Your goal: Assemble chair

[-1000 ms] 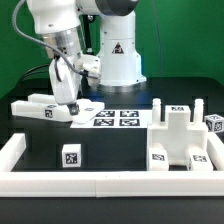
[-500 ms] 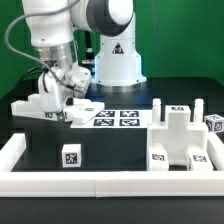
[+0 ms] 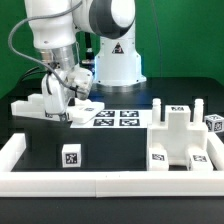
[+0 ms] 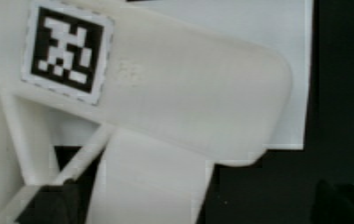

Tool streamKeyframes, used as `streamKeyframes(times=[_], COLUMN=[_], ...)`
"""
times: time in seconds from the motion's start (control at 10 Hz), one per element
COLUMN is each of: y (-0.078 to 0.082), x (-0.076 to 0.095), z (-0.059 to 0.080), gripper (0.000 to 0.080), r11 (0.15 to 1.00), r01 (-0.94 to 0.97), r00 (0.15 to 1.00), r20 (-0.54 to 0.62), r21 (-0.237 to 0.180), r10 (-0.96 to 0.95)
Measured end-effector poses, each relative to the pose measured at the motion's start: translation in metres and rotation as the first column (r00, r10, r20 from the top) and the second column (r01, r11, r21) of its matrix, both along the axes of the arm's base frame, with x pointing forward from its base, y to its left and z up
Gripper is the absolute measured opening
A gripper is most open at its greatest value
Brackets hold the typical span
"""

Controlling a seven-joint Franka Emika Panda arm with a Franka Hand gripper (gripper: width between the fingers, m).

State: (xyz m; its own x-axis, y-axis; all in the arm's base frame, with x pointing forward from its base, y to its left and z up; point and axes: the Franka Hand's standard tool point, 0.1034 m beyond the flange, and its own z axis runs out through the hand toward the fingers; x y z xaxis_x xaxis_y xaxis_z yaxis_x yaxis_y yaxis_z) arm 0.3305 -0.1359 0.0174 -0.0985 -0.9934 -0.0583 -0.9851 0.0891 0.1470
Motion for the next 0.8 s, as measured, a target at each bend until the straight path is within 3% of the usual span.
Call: streamKeyframes(times=[0.3, 0.4, 0.5, 0.6, 0.8], y=[-0.0046, -0.0046, -0.0046, -0.0052, 0.0025], x=[-0.0041, -0.0042, -0.0045, -0.0037, 0.0045], z=[-0.0063, -0.0064, -0.0066, -0.0062, -0.004], gripper=[0.0639, 0.0483, 0.0483, 0.029, 0.0292], r11=[1.0, 1.0, 1.0, 1.0, 1.0], r01=[-0.004, -0.007, -0.007, -0.009, -0.029], r00=[1.0, 1.0, 1.0, 1.0, 1.0], r20=[0.001, 0.001, 0.0, 0.003, 0.005], r21=[-0.02, -0.02, -0.02, -0.022, -0.007], r10=[0.004, 0.007, 0.007, 0.01, 0.029])
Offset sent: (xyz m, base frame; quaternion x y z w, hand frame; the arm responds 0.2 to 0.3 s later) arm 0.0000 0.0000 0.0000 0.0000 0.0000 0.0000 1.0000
